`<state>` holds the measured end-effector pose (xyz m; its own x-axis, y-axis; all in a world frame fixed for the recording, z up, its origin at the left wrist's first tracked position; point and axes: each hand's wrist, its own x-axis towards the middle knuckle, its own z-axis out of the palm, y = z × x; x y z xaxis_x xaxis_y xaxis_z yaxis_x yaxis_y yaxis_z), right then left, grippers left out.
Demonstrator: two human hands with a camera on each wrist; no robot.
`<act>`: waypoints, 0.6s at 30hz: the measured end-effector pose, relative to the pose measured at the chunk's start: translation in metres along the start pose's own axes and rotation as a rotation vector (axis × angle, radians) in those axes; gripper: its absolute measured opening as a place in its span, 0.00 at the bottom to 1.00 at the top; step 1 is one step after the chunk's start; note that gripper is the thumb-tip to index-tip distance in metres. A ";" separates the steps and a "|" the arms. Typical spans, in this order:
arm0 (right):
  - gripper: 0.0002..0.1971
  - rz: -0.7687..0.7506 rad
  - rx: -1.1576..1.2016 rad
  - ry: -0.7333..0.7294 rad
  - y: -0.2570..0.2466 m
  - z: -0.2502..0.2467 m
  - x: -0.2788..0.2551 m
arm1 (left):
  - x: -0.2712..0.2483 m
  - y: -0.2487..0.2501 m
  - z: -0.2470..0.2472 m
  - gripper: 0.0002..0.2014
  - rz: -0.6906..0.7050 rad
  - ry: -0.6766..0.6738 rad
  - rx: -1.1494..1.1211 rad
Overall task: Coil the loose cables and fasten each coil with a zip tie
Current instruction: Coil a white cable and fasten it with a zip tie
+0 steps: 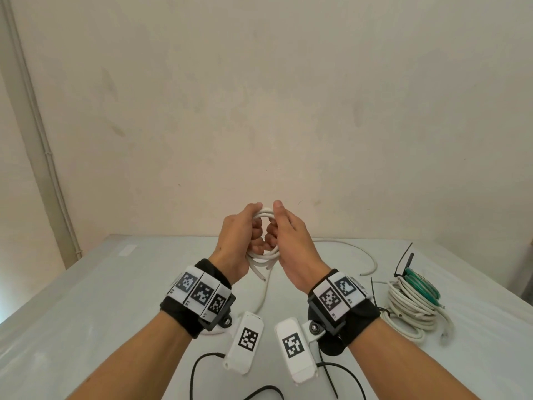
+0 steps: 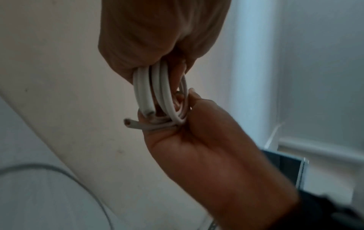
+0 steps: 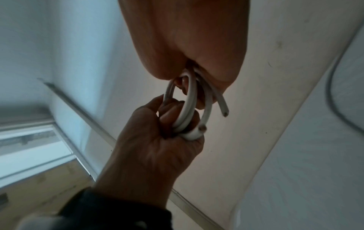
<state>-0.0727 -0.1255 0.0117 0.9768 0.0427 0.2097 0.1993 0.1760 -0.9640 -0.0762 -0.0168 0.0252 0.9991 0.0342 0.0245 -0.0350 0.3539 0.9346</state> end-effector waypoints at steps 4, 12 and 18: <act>0.20 0.121 0.115 -0.097 -0.001 -0.002 -0.001 | 0.001 0.002 -0.006 0.21 0.059 0.021 0.171; 0.22 0.076 -0.424 -0.207 0.005 -0.019 0.003 | 0.005 -0.009 -0.033 0.21 0.012 0.042 0.303; 0.18 0.154 -0.851 -0.279 0.004 -0.027 0.004 | 0.012 -0.012 -0.050 0.19 -0.015 0.093 0.380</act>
<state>-0.0657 -0.1515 0.0042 0.9651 0.2619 -0.0059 0.1670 -0.6324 -0.7564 -0.0653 0.0258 -0.0032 0.9924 0.1225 -0.0061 0.0081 -0.0157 0.9998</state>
